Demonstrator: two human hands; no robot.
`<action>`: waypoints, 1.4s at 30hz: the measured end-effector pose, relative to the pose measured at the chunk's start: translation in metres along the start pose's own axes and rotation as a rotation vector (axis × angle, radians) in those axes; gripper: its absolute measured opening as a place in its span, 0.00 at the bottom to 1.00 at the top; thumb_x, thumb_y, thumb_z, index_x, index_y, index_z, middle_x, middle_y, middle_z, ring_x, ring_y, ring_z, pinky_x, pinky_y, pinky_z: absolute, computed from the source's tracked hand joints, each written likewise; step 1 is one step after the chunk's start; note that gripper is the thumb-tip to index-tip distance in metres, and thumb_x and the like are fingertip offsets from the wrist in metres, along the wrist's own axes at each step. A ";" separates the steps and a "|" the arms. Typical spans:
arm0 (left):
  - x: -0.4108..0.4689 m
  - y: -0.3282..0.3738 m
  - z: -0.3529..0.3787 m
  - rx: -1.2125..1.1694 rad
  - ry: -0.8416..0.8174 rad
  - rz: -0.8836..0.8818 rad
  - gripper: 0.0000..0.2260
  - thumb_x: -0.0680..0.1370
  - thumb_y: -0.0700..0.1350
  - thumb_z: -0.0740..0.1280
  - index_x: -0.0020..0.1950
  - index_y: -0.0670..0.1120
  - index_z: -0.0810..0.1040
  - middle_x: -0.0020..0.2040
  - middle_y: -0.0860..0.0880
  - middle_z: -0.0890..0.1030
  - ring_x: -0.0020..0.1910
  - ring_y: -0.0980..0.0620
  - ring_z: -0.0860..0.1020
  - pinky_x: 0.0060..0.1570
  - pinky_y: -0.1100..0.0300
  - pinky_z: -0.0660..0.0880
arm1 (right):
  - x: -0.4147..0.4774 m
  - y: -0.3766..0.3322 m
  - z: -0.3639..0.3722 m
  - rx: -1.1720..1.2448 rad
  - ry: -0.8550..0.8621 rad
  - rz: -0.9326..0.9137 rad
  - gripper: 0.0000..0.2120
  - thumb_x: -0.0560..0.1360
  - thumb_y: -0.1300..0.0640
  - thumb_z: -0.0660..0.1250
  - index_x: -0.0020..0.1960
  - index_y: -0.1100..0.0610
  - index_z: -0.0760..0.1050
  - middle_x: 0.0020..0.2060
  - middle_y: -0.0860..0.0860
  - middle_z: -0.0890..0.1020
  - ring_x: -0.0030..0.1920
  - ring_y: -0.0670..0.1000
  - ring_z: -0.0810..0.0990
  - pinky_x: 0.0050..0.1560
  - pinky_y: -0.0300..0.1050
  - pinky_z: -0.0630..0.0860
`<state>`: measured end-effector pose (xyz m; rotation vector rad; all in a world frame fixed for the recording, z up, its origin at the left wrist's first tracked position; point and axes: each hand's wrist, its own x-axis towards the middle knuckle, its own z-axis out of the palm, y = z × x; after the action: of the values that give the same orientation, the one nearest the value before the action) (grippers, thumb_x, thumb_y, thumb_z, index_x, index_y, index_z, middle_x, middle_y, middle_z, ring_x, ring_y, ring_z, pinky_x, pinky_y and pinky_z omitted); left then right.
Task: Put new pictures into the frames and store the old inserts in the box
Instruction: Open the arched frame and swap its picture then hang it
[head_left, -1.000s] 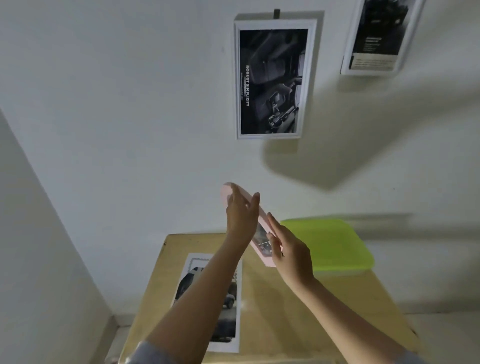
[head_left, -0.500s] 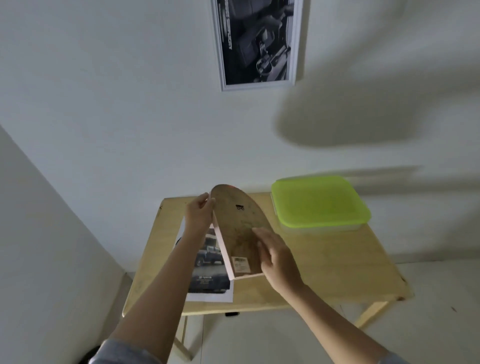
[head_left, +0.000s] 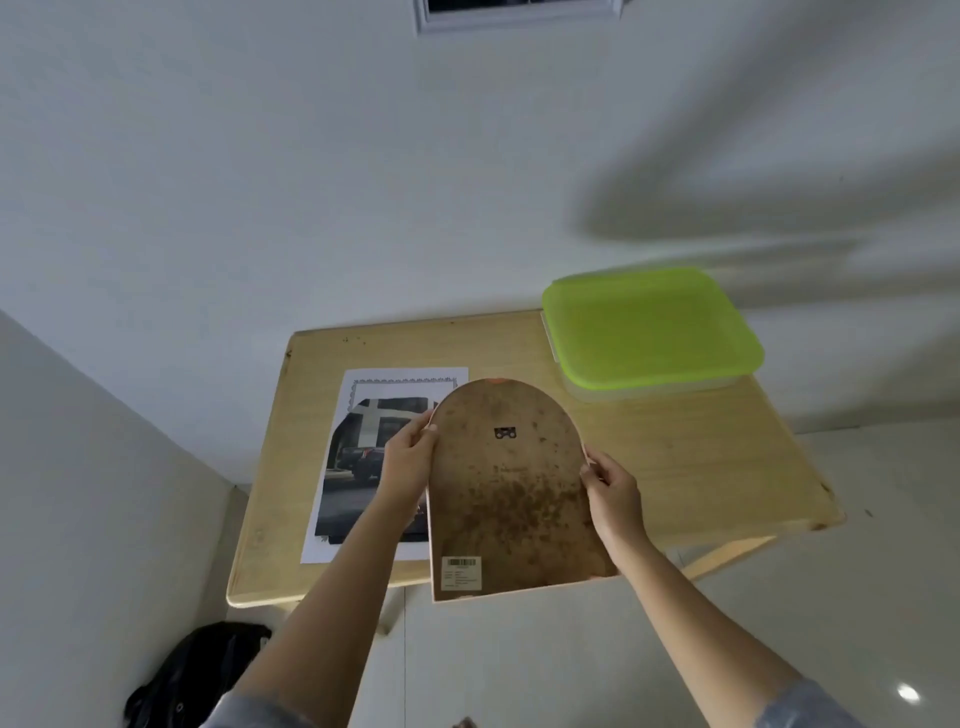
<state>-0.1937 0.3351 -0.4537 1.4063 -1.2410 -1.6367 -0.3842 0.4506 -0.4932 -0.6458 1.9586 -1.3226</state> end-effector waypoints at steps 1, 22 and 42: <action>0.003 -0.007 0.006 0.083 0.005 -0.003 0.14 0.81 0.42 0.58 0.66 0.46 0.72 0.57 0.45 0.78 0.56 0.46 0.77 0.53 0.53 0.76 | 0.001 0.004 -0.003 -0.006 0.020 0.008 0.16 0.78 0.64 0.59 0.66 0.61 0.71 0.64 0.55 0.75 0.65 0.54 0.72 0.64 0.43 0.68; 0.023 -0.065 0.052 0.642 0.022 -0.103 0.28 0.76 0.44 0.66 0.73 0.45 0.58 0.71 0.45 0.60 0.69 0.45 0.63 0.67 0.49 0.65 | 0.037 0.043 -0.012 -0.368 0.062 -0.063 0.16 0.77 0.63 0.60 0.65 0.63 0.72 0.53 0.59 0.76 0.51 0.51 0.74 0.48 0.31 0.63; -0.023 -0.103 0.006 0.887 -0.181 0.141 0.51 0.64 0.71 0.63 0.76 0.51 0.40 0.76 0.55 0.44 0.75 0.49 0.47 0.71 0.45 0.58 | 0.098 -0.007 0.060 -0.628 -0.267 -0.395 0.18 0.77 0.62 0.58 0.66 0.61 0.70 0.55 0.55 0.73 0.60 0.53 0.68 0.60 0.44 0.67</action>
<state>-0.1839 0.3938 -0.5416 1.6070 -2.2847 -1.1546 -0.4018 0.3423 -0.5273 -1.4894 2.0777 -0.7453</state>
